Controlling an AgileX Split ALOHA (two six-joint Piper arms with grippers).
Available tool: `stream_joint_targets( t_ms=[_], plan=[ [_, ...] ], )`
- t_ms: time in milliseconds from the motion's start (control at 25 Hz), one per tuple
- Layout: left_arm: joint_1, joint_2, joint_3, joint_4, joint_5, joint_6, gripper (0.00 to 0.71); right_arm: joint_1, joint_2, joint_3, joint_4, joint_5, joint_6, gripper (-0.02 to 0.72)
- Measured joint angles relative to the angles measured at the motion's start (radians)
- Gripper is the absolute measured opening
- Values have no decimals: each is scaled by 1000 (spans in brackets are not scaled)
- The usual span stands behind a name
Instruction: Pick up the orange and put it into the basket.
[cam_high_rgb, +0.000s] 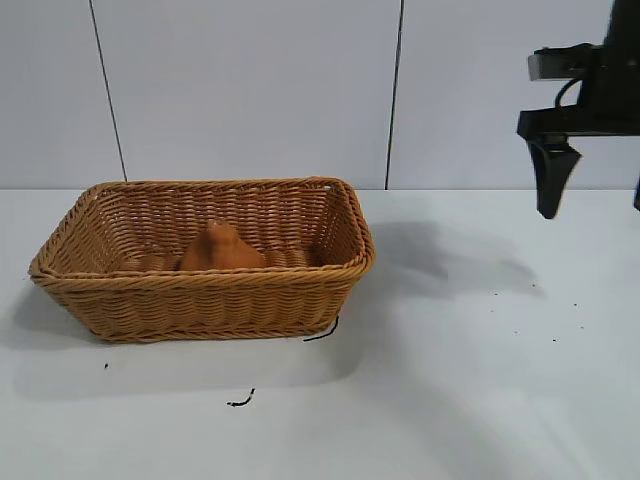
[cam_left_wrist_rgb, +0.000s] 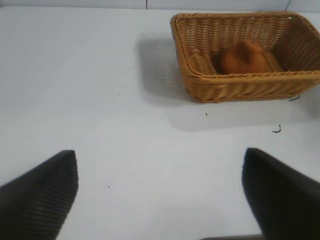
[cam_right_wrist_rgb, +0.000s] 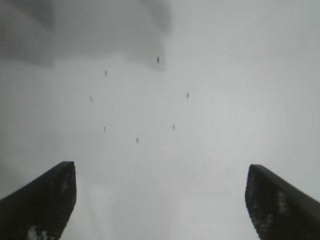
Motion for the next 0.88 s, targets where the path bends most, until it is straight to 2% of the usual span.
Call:
stream_joint_targets(
  t_ms=[240, 440, 560, 880],
  plan=[
    [0, 0, 0, 0, 0, 0, 639, 0, -444, 269, 0, -10, -24, 641],
    [0, 0, 0, 0, 0, 0, 639, 0, -817, 417, 0, -121, -71, 637],
    [0, 0, 0, 0, 0, 0, 639, 0, -1037, 489, 0, -170, -75, 634],
    [0, 0, 0, 0, 0, 0, 639, 0, -1427, 545, 0, -186, -75, 634]
  ],
)
